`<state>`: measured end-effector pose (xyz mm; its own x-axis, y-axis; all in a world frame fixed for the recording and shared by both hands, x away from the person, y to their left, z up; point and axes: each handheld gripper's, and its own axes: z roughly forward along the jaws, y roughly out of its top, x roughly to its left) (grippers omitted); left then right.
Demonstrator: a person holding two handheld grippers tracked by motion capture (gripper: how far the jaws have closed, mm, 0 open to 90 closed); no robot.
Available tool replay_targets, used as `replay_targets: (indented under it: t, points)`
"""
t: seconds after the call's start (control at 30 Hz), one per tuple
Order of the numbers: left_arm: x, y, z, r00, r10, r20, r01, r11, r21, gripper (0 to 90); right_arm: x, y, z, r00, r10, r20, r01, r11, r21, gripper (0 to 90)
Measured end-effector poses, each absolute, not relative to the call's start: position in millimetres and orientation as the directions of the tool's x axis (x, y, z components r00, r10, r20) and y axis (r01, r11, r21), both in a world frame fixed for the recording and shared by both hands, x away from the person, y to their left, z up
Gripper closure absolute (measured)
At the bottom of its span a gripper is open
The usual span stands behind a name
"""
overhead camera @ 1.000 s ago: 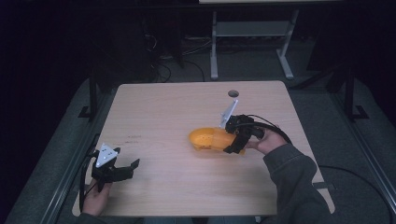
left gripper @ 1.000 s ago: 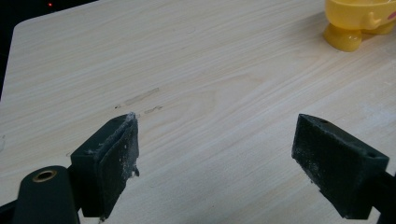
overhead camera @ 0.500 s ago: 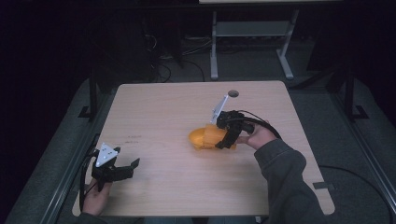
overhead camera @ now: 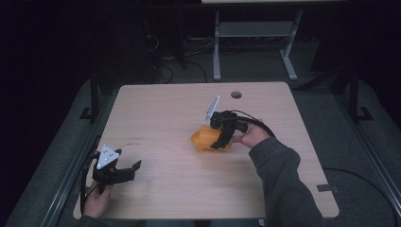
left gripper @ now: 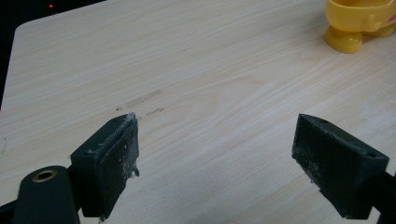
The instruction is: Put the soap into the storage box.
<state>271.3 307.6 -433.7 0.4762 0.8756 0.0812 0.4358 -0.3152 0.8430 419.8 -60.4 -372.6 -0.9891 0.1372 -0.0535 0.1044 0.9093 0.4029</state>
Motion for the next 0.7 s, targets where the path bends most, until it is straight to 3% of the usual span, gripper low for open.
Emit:
replay_targets:
  t: [0.7]
  points:
    - [269.7, 311.1, -432.3, 0.466, 0.882, 0.074, 0.437, -0.302, 0.847, 14.2, 441.7, -43.0, -389.9, -0.995, 0.099, -0.025, 0.081, 0.916, 0.393, 20.5]
